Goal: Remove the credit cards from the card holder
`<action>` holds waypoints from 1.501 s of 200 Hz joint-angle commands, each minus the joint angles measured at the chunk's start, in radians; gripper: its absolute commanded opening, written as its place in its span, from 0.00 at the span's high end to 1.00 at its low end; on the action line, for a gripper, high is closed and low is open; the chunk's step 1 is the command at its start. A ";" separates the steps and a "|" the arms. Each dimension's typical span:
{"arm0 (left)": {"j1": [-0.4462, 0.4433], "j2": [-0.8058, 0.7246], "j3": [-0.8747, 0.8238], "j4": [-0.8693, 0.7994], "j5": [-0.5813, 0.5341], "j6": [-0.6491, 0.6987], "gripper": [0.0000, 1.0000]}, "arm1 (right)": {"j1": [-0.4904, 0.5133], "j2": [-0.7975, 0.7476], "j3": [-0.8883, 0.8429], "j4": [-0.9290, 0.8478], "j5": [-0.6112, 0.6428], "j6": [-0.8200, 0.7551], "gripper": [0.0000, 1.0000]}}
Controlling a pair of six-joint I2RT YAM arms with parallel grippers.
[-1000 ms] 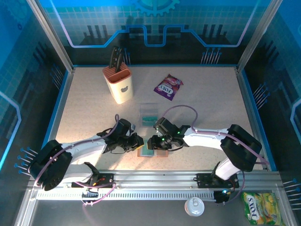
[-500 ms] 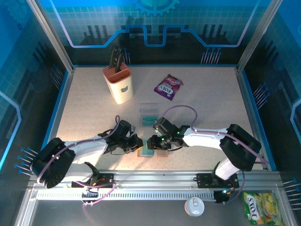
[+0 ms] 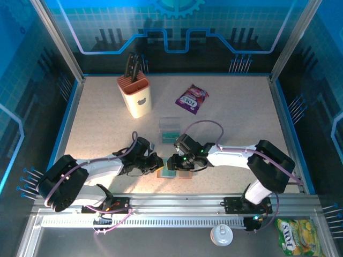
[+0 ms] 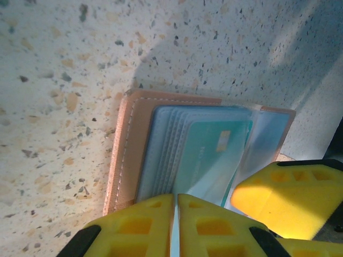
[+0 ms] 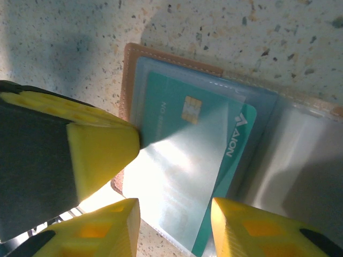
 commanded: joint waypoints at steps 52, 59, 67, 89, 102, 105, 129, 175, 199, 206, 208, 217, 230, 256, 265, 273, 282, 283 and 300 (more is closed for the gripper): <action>0.008 -0.003 -0.021 -0.093 -0.025 0.029 0.87 | 0.009 0.035 0.017 0.004 -0.012 0.006 0.59; 0.007 -0.003 -0.020 -0.094 -0.025 0.029 0.87 | 0.009 0.035 0.018 -0.009 -0.004 0.003 0.59; 0.008 -0.003 -0.021 -0.095 -0.025 0.029 0.87 | 0.009 0.033 0.023 -0.029 0.005 -0.003 0.59; 0.008 -0.007 -0.019 -0.100 -0.027 0.031 0.87 | 0.010 0.028 0.044 -0.093 0.032 -0.027 0.59; 0.008 -0.009 -0.018 -0.101 -0.027 0.031 0.87 | 0.010 0.020 0.054 -0.121 0.041 -0.038 0.59; 0.007 -0.009 -0.018 -0.103 -0.028 0.031 0.87 | 0.010 0.019 0.057 -0.126 0.042 -0.042 0.59; 0.007 -0.010 -0.015 -0.105 -0.028 0.031 0.87 | 0.009 0.007 0.076 -0.160 0.050 -0.056 0.59; 0.008 -0.028 -0.013 -0.115 -0.028 0.028 0.87 | 0.010 -0.003 0.079 -0.140 0.026 -0.048 0.59; 0.008 -0.038 -0.014 -0.124 -0.029 0.027 0.87 | 0.010 -0.001 0.074 -0.104 0.016 -0.034 0.59; 0.008 -0.040 -0.014 -0.126 -0.029 0.026 0.87 | 0.010 -0.001 0.073 -0.093 0.012 -0.028 0.59; 0.008 -0.040 -0.014 -0.126 -0.029 0.026 0.87 | 0.010 0.000 0.072 -0.090 0.011 -0.027 0.59; 0.007 -0.042 -0.015 -0.128 -0.031 0.026 0.87 | 0.009 0.001 0.069 -0.075 0.007 -0.022 0.59; 0.008 -0.047 -0.018 -0.130 -0.032 0.025 0.87 | 0.007 -0.001 0.060 -0.054 0.000 -0.014 0.59; 0.008 -0.053 -0.021 -0.131 -0.033 0.024 0.86 | 0.001 -0.004 0.036 -0.006 -0.018 0.005 0.60; 0.008 -0.055 -0.022 -0.128 -0.033 0.020 0.86 | -0.003 -0.002 0.027 0.013 -0.028 0.013 0.60; 0.008 -0.057 -0.025 -0.115 -0.030 0.013 0.84 | -0.006 -0.001 0.019 0.028 -0.036 0.020 0.60; 0.007 -0.059 -0.029 -0.100 -0.025 0.005 0.83 | -0.011 0.001 0.009 0.047 -0.046 0.028 0.60; 0.008 -0.059 -0.029 -0.098 -0.025 0.004 0.83 | -0.011 0.001 0.009 0.049 -0.048 0.028 0.60; 0.008 -0.064 -0.030 -0.079 -0.016 -0.008 0.82 | -0.017 0.004 -0.007 0.073 -0.057 0.041 0.60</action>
